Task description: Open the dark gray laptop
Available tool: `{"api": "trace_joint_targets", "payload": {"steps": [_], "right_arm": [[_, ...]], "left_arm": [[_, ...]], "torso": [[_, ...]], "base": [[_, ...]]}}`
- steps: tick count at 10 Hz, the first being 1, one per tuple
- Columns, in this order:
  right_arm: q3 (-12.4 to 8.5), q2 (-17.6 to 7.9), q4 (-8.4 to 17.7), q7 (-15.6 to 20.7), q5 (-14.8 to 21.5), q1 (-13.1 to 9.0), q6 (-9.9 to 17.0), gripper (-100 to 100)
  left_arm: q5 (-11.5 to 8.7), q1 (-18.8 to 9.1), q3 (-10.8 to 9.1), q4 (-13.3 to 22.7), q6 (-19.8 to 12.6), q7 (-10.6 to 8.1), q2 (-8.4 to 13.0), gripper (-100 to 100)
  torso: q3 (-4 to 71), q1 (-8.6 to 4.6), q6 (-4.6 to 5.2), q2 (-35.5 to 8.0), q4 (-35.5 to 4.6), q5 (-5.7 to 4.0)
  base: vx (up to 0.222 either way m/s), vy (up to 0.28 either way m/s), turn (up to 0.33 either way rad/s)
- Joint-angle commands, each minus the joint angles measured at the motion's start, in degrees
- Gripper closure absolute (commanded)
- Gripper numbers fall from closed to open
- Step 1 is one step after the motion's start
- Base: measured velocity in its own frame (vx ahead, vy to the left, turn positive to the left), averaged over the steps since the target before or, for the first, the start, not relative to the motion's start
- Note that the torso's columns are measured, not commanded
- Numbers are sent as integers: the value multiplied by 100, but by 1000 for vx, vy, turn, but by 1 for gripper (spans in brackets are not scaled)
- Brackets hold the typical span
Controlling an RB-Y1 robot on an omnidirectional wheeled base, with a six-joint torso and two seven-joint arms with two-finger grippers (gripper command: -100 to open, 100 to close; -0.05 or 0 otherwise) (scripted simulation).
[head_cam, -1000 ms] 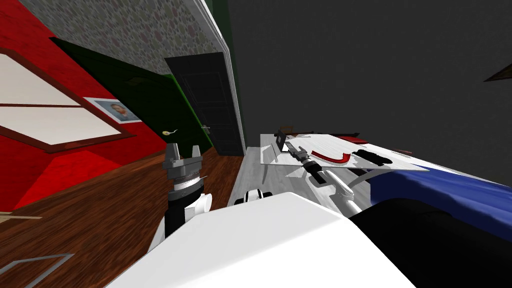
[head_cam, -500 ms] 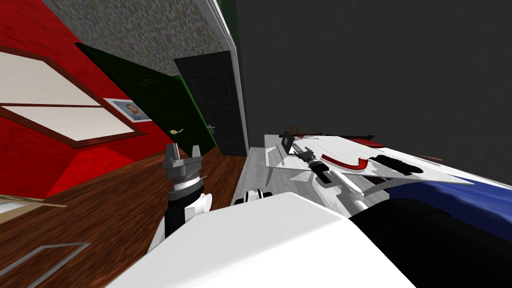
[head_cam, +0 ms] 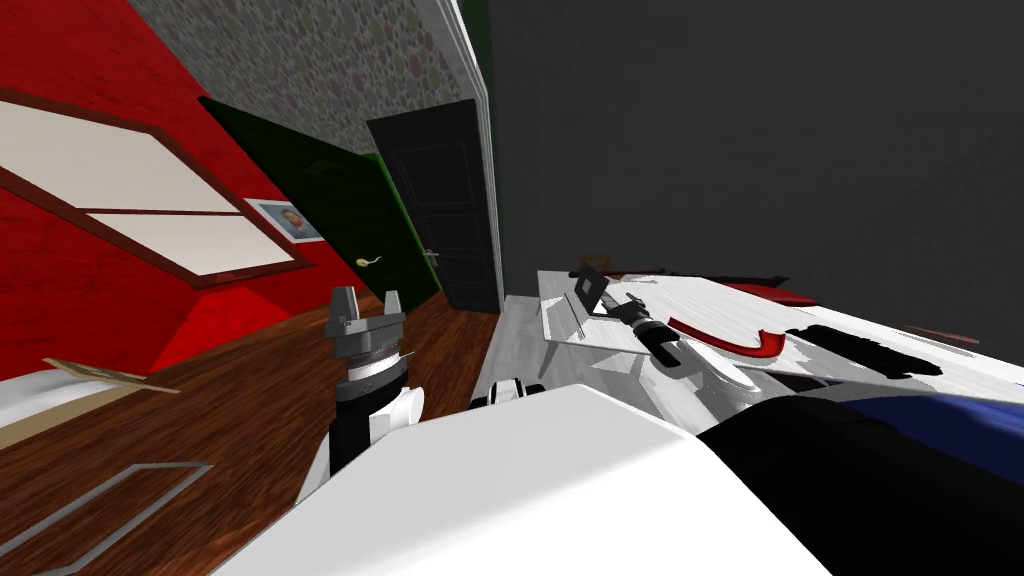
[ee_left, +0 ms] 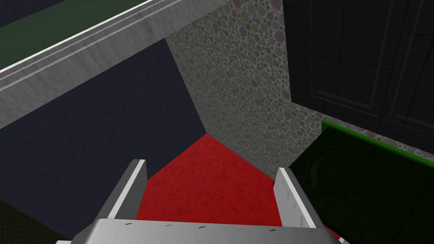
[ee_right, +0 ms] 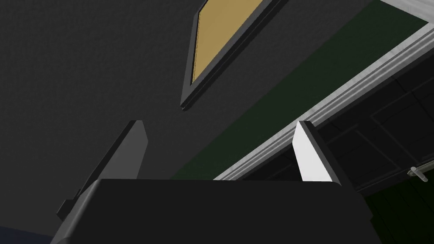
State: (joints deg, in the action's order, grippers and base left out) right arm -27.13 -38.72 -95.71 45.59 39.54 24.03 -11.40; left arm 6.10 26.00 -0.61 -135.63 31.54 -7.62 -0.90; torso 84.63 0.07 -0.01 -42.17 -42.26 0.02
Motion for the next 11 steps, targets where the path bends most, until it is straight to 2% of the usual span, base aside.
{"api": "trace_joint_targets", "payload": {"steps": [1,4,7,9,10,11], "right_arm": [[-255,-251,357,145,365,2,87,-100],[-497,-501,625,237,692,61,187,-100],[-690,-609,837,299,954,113,262,-100],[-651,-591,818,296,906,80,242,-100],[-651,-591,816,295,904,79,243,100],[-632,-656,954,52,695,-6,229,100]], "left_arm": [[0,0,0,0,0,0,0,0],[0,0,0,0,0,0,0,0],[0,0,-1,0,0,0,0,0],[0,0,-1,0,0,0,1,0],[0,-1,-1,0,0,0,1,0],[0,-1,-1,0,0,0,1,0]], "torso": [[5,-5,0,5,3,-1],[-11,-10,2,-18,-5,-3],[-11,-14,2,-19,-5,-5],[-13,-12,-1,-22,-5,-4],[-13,-13,-1,-22,-5,-5],[-12,-10,-4,-14,6,-21]], "base": [[106,72,130],[94,66,109],[71,40,84],[17,9,4],[6,-10,-8],[-32,-54,16]]}}
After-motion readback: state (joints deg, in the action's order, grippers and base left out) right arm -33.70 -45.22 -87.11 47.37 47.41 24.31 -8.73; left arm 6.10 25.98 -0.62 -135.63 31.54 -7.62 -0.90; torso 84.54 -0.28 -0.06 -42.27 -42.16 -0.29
